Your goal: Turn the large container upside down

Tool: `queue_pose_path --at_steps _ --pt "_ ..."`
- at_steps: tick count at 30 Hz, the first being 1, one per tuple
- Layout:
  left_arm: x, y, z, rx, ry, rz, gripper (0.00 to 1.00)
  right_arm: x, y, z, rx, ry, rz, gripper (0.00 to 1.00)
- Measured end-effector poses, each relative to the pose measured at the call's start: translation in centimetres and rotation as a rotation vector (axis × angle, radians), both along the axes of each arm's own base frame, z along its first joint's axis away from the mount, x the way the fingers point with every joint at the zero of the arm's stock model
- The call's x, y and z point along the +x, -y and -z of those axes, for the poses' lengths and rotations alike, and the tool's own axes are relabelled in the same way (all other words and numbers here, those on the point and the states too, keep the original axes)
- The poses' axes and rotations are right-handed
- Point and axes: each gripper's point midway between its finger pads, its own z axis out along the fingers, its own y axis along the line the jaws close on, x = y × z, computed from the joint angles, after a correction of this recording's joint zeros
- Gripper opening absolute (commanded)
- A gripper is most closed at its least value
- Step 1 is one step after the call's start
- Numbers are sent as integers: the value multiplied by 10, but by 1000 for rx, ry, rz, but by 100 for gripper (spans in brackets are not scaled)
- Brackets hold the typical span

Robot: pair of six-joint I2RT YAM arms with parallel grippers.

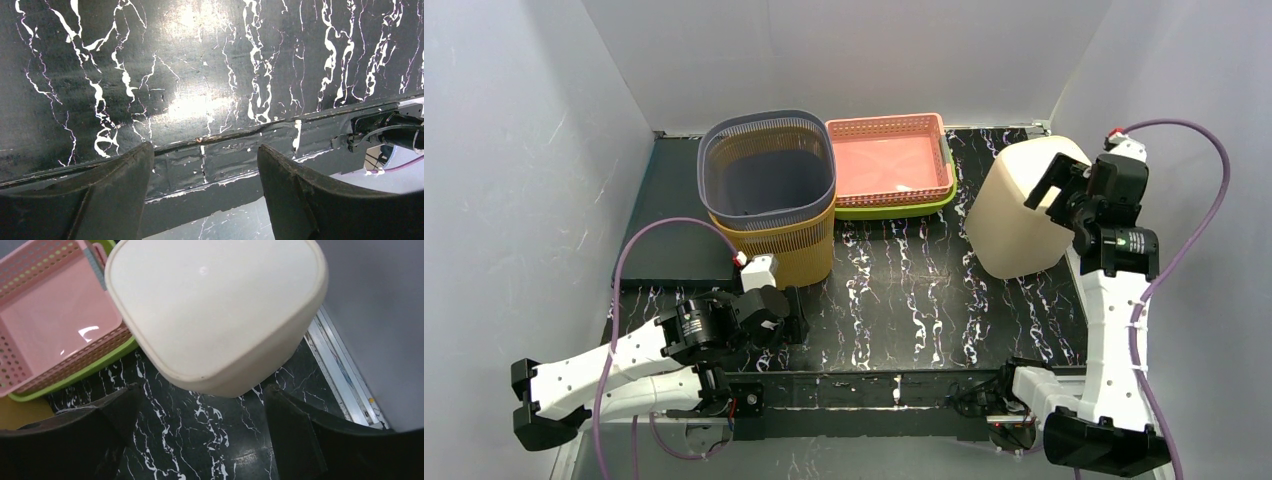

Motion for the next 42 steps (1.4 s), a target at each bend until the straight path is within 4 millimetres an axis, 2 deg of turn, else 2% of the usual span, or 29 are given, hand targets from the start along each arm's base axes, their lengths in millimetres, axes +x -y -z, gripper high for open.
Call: queue_pose_path --at_steps 4,8,14,20,24,27,35,39,40,42 --pt "0 3 -1 -10 0 7 74 7 -13 -2 -27 -52 -114 93" --pt "0 6 -2 -21 0 12 74 18 -30 11 -57 -161 -205 97" --pt "0 6 -3 -27 2 16 74 25 -59 26 -273 -280 -292 99" --pt "-1 5 -9 -55 14 16 74 31 -31 21 -451 -308 -200 99" --pt "-1 4 -9 -58 16 16 74 48 -21 27 -518 -317 -145 98" --pt "-1 4 -9 -55 15 16 74 65 -19 37 -556 -320 -127 96" --pt "-3 -2 -8 -40 11 14 74 125 -17 38 -564 -244 -109 88" --pt "-3 -3 -11 -44 14 14 74 153 -25 35 -555 -197 -138 94" --pt "-3 -3 -12 -45 15 14 74 156 -28 34 -543 -185 -149 98" --pt "-4 -4 -12 -43 14 14 74 156 -33 32 -518 -169 -165 99"
